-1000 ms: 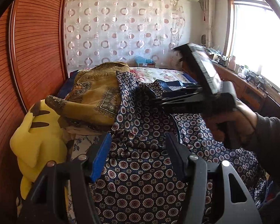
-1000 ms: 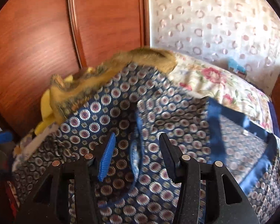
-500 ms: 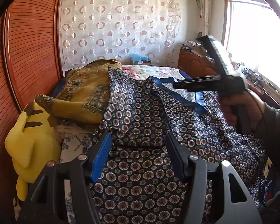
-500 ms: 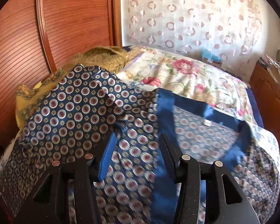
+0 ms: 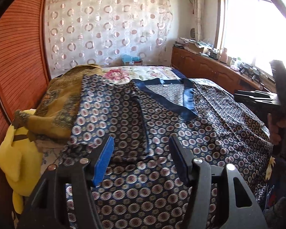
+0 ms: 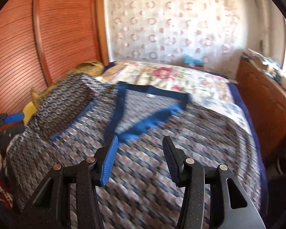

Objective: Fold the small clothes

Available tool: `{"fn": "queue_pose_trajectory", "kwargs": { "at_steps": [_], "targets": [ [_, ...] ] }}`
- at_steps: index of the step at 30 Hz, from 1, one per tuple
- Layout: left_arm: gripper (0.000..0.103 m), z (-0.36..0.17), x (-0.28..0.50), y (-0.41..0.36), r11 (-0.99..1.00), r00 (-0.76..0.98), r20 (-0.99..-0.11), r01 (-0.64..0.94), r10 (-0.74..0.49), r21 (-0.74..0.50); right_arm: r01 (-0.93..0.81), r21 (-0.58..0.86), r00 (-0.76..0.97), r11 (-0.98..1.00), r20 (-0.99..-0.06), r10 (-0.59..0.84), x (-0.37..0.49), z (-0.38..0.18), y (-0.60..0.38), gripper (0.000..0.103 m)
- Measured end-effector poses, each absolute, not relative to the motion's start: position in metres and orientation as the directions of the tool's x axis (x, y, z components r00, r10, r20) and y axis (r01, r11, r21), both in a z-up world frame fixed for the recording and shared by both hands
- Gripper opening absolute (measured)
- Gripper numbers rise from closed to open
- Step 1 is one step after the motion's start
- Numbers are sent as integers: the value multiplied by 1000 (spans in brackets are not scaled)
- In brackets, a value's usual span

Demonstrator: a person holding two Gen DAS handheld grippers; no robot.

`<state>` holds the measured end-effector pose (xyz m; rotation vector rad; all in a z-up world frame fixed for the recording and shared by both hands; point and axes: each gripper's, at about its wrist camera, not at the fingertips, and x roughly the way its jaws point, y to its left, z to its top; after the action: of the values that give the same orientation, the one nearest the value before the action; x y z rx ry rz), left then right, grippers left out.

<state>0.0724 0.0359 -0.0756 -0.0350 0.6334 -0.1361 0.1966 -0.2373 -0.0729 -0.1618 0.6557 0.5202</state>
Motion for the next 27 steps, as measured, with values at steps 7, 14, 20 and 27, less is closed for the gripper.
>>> {"fn": "queue_pose_trajectory", "kwargs": {
  "at_steps": [7,14,20,27],
  "targets": [
    [59,-78,90,9,984,774,-611,167,-169,-60,-365,-33,739,930,-618,268,177,-80,-312,66],
    [59,-87,109,-17,976,740,-645,213,-192,-45,-221,5,744,975,-645,172,169,-101,-393,66],
    [59,-96,128,-40,966,702,-680,254,-212,-39,-137,12,731,990,-673,110,173,-118,-439,66],
    [59,-113,148,-60,957,642,-740,291,-203,-11,-109,96,696,989,-703,145,179,-137,-464,66]
  ]
}}
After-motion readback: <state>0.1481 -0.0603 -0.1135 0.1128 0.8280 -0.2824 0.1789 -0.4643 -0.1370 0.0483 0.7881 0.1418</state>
